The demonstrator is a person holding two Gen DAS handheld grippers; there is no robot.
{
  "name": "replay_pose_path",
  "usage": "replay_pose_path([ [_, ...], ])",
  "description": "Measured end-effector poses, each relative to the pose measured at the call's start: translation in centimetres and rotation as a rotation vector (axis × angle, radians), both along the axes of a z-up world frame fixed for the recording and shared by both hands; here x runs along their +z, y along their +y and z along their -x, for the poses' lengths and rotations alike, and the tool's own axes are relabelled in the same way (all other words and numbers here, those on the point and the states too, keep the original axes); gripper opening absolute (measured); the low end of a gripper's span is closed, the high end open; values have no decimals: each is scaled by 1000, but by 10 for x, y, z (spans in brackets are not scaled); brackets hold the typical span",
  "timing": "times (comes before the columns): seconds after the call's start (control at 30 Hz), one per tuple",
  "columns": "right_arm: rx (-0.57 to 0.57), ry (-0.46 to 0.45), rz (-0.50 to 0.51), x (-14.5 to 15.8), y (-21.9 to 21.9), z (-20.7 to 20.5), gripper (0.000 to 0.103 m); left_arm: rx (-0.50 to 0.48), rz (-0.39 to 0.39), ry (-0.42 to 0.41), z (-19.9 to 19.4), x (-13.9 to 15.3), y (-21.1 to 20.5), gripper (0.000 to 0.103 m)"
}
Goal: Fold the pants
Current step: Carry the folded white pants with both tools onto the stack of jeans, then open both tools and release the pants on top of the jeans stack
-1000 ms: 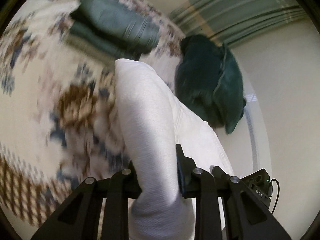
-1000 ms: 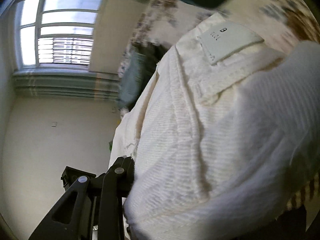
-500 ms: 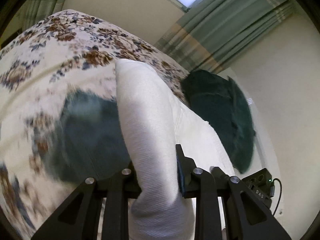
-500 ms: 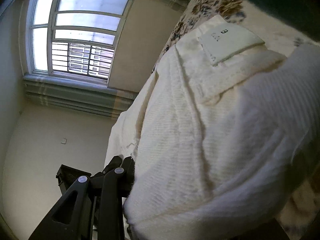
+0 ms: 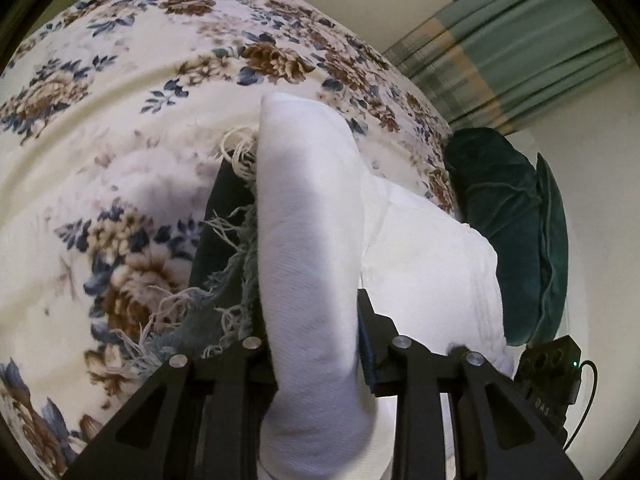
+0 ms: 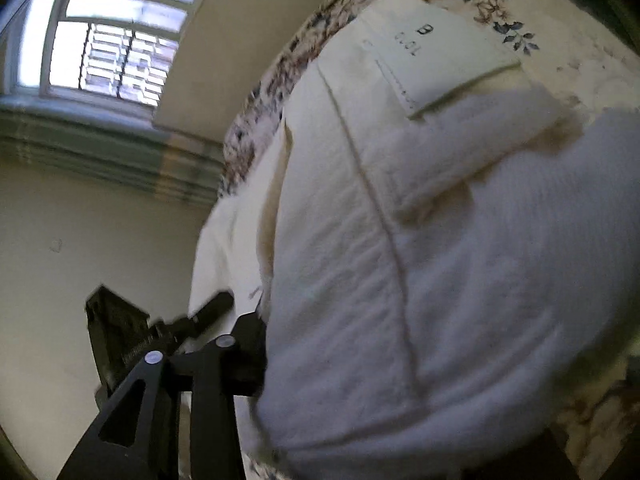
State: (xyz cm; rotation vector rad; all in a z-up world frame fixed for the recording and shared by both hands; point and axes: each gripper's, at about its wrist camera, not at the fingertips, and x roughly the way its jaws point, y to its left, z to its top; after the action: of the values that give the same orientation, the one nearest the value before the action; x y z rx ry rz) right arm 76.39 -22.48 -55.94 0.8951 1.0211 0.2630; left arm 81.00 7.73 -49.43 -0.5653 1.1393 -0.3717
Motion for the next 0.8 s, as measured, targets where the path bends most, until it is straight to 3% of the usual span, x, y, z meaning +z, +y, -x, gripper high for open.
replay_pose_path([
  [0.13, 28, 51, 135, 24, -2, 24, 62, 5, -58, 31, 8, 13, -4, 30],
  [0.27, 8, 49, 257, 58, -10, 69, 72, 8, -244, 14, 21, 33, -15, 36],
  [0.33, 2, 24, 341, 81, -13, 90, 73, 2, -321, 5, 31, 45, -20, 53],
  [0.37, -1, 12, 412, 97, -10, 90, 78, -1, -350, -2, 38, 52, -23, 60],
  [0.4, -8, 4, 480, 112, -5, 88, 82, -6, -397, -24, 48, 64, -27, 76],
  [0.43, -9, -8, 575, 130, -2, 100, 89, -9, -439, -44, 56, 72, -30, 85],
  [0.5, -11, -18, 697, 151, 6, 108, 101, -13, -510, -84, 74, 92, -36, 86],
  [0.6, -34, -22, 854, 184, 11, 123, 103, 12, -572, -117, 99, 119, -39, 96],
  [0.8, -62, -58, 917, 248, 17, 158, 103, 73, -624, -196, 148, 175, -37, 96],
])
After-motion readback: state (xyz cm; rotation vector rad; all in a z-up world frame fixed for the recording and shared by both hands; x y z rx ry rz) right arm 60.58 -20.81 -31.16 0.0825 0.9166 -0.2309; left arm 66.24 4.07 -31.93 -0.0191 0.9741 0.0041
